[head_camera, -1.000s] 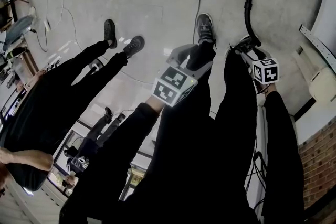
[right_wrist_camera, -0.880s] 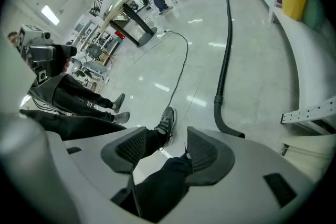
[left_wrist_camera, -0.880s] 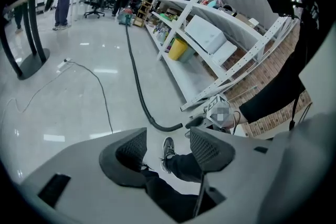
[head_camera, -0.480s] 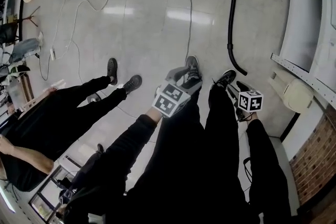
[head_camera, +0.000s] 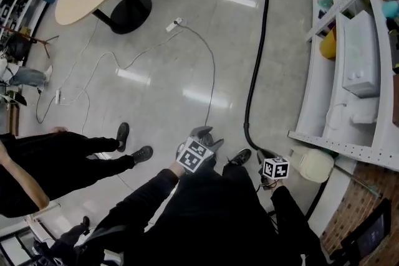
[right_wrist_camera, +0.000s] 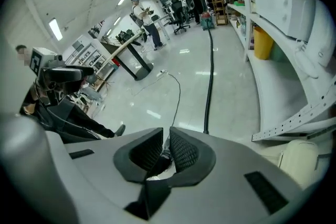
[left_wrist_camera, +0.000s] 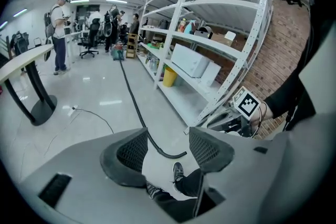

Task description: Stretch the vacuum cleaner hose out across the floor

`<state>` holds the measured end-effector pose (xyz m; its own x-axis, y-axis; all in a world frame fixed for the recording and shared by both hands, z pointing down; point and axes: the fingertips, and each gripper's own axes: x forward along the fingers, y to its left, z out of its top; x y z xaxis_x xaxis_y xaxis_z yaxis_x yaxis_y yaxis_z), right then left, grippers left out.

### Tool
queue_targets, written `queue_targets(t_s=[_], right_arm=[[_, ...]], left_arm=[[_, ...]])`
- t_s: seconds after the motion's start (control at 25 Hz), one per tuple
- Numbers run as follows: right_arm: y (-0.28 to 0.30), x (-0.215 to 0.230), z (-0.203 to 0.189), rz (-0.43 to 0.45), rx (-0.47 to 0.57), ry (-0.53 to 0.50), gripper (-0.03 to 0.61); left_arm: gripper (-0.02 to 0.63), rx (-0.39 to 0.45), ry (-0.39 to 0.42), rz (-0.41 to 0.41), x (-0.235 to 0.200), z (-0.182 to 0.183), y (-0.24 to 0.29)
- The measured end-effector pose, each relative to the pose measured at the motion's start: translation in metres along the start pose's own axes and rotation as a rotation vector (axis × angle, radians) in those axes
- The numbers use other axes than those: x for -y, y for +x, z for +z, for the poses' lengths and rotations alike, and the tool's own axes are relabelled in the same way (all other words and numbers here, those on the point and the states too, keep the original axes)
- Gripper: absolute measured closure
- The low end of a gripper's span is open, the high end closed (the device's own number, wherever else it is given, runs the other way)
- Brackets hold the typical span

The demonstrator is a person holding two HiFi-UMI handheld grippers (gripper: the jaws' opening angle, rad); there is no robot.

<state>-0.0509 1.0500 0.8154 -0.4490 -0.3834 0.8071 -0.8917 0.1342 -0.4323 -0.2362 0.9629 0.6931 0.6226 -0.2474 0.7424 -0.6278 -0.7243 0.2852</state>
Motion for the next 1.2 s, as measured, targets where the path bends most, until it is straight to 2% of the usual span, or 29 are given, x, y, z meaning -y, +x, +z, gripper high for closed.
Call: queue_targets(t_s=[0.16,0.28,0.48,0.6,0.8,0.92,1.08,1.2], right_arm=[[-0.044,-0.027,0.036,0.045,0.127,-0.01,0.542],[-0.074,-0.051,0.071,0.068,0.236,-0.042,0.552],[-0.131,-0.072,0.136,0.031,0.407,-0.151,0.554],[-0.162,-0.074,0.168,-0.002,0.491,-0.169,0.554],[-0.21,-0.091,0.21,-0.021,0.637,-0.187,0.554],[-0.224,-0.106,0.221,-0.042,0.693,-0.225,0.554],[-0.228,-0.11,0.219,-0.089,0.717,-0.251,0.554],[-0.22,-0.113,0.223,-0.084,0.695,-0.246,0.554]], left_arm=[[0.354,0.055,-0.115,0.01,0.005,0.011,-0.021],[0.357,0.06,-0.149,0.013,0.002,0.015,-0.03],[0.362,0.122,-0.219,0.024,-0.008,0.046,-0.031],[0.362,0.173,-0.173,0.005,-0.002,0.081,-0.034],[0.362,0.265,-0.009,-0.106,0.034,0.135,-0.046],[0.362,0.303,0.065,-0.151,0.052,0.157,-0.058],[0.362,0.341,0.081,-0.197,0.066,0.172,-0.069],[0.362,0.352,0.028,-0.185,0.055,0.169,-0.075]])
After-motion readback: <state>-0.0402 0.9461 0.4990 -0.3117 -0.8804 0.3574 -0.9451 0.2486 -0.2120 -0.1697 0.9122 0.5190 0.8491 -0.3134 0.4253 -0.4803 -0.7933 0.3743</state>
